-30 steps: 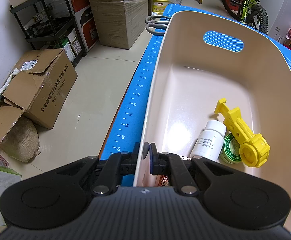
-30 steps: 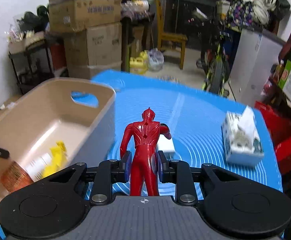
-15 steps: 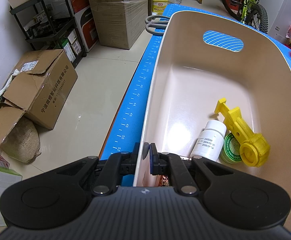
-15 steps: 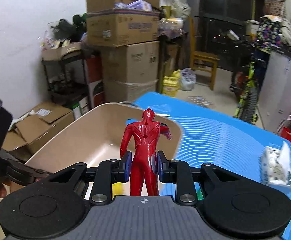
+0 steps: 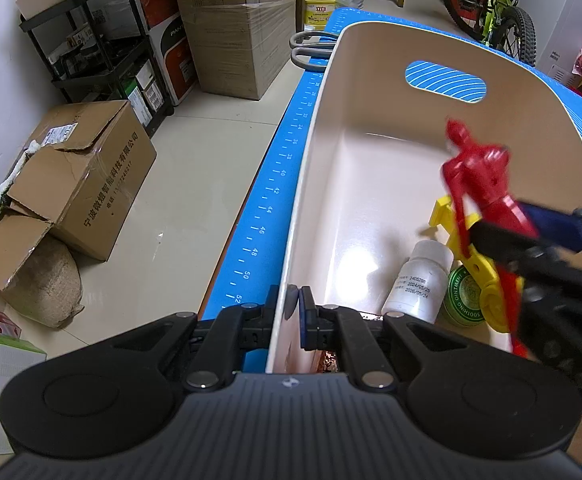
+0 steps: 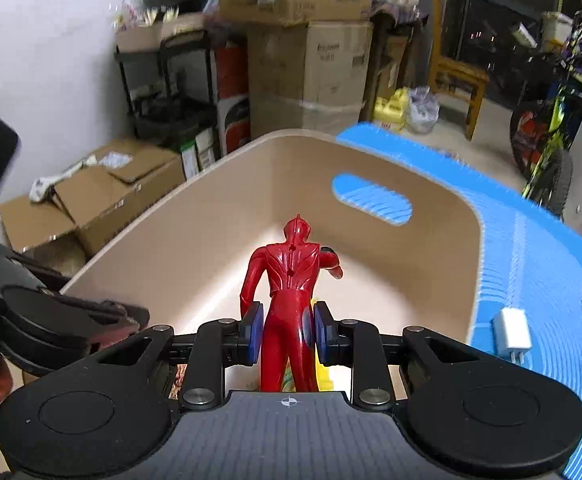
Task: Organize rigid objects
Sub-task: 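Carry the red toy figure into the basket and release it, then return the right gripper to the mat and grasp the black earbud case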
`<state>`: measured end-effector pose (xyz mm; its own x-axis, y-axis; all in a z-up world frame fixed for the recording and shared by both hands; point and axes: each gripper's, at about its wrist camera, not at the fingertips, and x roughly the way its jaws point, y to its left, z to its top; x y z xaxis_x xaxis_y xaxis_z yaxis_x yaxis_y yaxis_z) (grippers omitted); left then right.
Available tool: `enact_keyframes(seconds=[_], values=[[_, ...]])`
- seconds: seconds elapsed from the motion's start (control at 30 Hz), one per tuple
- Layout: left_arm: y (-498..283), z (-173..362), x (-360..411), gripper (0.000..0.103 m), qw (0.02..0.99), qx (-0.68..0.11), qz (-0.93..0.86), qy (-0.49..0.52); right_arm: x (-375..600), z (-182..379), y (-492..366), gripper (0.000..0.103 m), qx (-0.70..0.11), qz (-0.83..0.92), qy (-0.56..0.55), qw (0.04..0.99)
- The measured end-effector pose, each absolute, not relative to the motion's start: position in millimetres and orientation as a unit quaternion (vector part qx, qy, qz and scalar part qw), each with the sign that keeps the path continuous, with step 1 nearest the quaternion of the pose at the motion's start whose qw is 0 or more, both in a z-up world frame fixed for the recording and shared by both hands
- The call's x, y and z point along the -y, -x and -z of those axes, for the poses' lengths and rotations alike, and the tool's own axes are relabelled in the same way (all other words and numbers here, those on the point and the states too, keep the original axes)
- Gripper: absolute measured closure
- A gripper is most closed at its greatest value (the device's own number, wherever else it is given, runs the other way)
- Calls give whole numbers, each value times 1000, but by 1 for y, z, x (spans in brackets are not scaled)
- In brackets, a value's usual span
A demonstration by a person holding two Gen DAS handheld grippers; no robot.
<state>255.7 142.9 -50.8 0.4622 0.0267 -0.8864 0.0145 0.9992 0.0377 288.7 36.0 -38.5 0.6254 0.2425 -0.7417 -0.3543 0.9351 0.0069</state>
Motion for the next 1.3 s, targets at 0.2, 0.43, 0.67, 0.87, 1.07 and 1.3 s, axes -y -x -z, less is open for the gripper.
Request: enact_keyframes(seconds=[0.2, 0.43, 0.67, 0.87, 1.07, 1.3], values=[[-256, 51, -143, 93, 855, -519, -4, -20, -47, 58, -300, 68, -452, -153, 86, 875], [-257, 49, -143, 93, 855, -518, -4, -22, -51, 60, -300, 61, -455, -159, 92, 871], [-257, 50, -143, 92, 855, -519, -5, -22, -31, 38, -285, 49, -425, -168, 71, 887], [-257, 49, -143, 92, 855, -519, -5, -22, 9, 9, -266, 43, -389, -143, 36, 909], [-257, 50, -142, 92, 855, -518, -6, -23, 57, -9, -255, 41, -364, -91, 3, 927], [-257, 50, -142, 92, 855, -518, -6, -24, 102, 12, -248, 39, -383, -42, -7, 923]])
